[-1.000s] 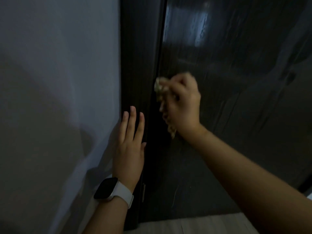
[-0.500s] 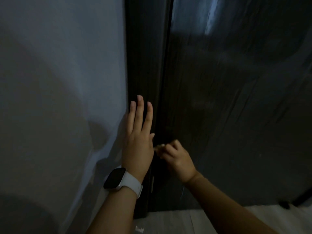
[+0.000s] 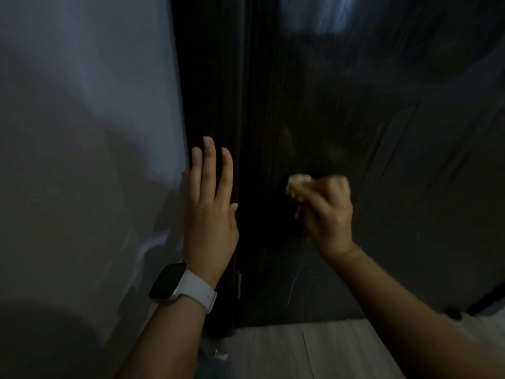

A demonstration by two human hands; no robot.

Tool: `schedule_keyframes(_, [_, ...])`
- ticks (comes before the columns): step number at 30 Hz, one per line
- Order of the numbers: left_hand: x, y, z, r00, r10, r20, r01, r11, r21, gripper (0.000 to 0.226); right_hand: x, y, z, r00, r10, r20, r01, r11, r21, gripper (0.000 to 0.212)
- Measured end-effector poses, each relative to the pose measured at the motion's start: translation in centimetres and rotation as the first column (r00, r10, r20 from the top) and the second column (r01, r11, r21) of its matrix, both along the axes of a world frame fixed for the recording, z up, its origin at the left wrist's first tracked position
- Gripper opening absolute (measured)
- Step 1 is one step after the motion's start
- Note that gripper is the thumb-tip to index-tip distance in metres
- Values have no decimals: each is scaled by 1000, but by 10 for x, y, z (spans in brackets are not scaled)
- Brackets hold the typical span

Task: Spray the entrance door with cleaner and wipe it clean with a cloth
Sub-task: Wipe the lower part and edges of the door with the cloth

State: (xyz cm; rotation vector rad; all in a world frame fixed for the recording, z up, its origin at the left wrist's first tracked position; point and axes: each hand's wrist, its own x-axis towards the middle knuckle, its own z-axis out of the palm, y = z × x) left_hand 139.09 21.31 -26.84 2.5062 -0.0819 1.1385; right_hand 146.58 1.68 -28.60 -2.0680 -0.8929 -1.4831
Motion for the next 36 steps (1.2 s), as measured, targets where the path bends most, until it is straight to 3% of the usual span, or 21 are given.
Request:
schedule_keyframes(2, [0,-1,-1,1000,1,-5,-1,1000,2,98,-7,-11,-46,995,41,-89,-55,987,-153,16])
schedule_keyframes(5, [3,-3,-2,1000,7,-2,-7,1000,21,103,-17,-29,-96,971,10,-241,-89,944,-319,27])
schedule_keyframes(8, [3,-8,-4,999,34,6,-34,999,27,102,-15,-40,-97,966,-8,-257,-89,929,-360,23])
schedule_keyframes(12, [9,-27,-17,1000,23,17,-25,985,171,99,-6,-52,-29,987,-26,-160,20,999,-42,25])
schedule_keyframes(16, [25,-54,-33,1000,-11,-26,19,942,335,103,9,-63,24,996,-77,-55,89,955,284,24])
schedule_keyframes(20, [37,-56,-49,999,18,-51,3,922,386,108,12,-62,-24,998,-64,-27,69,949,307,27])
schedule_keyframes(23, [42,-52,-53,1000,19,-23,-8,912,410,108,1,-69,-90,988,-33,-154,60,983,173,26])
schedule_keyframes(26, [43,-52,-54,999,42,-17,-30,903,429,112,-12,-78,-147,931,-54,-360,75,996,43,10])
schedule_keyframes(28, [44,-51,-55,999,42,-17,-30,895,446,113,-19,-81,-180,860,-84,-504,110,994,24,11])
schedule_keyframes(30, [45,-50,-55,999,33,-14,-22,889,458,113,-29,-77,-200,754,-48,-656,175,976,131,10])
schedule_keyframes(32, [47,-50,-56,999,31,-19,-18,882,472,112,-41,-63,-210,621,125,-774,278,888,367,25])
schedule_keyframes(34, [48,-49,-56,999,40,-26,-22,871,490,110,-48,-42,-215,501,338,-797,437,696,570,24])
schedule_keyframes(36, [49,-48,-57,999,43,-29,-23,865,501,109,-50,-24,-223,465,457,-758,573,497,652,19])
